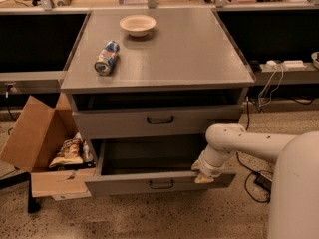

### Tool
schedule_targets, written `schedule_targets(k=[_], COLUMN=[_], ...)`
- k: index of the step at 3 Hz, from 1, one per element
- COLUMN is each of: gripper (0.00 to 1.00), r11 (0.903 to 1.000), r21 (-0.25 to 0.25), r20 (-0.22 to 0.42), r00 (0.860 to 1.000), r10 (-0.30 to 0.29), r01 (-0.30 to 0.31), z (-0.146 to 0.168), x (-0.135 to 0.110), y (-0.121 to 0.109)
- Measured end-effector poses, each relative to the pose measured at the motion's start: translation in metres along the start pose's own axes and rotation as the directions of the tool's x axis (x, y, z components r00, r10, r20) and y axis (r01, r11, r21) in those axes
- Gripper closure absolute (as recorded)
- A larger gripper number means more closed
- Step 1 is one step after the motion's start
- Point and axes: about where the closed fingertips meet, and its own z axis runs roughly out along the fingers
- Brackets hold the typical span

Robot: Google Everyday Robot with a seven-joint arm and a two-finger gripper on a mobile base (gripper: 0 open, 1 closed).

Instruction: Open middle drawer

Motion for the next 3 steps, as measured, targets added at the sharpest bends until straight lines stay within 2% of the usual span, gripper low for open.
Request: schedule_targets(k=[2,3], gripper=[1.00,1.00], r11=[1.0000,0.9996], r21=[0.000,-0.004], r20=[0.007,0.031], r00=[1.000,0.999], r10=[0.007,0.029], r01=[-0.007,-0.028], z=[-0.003,-0.001], x=[-0.002,-0.006], y=[0.002,0.009])
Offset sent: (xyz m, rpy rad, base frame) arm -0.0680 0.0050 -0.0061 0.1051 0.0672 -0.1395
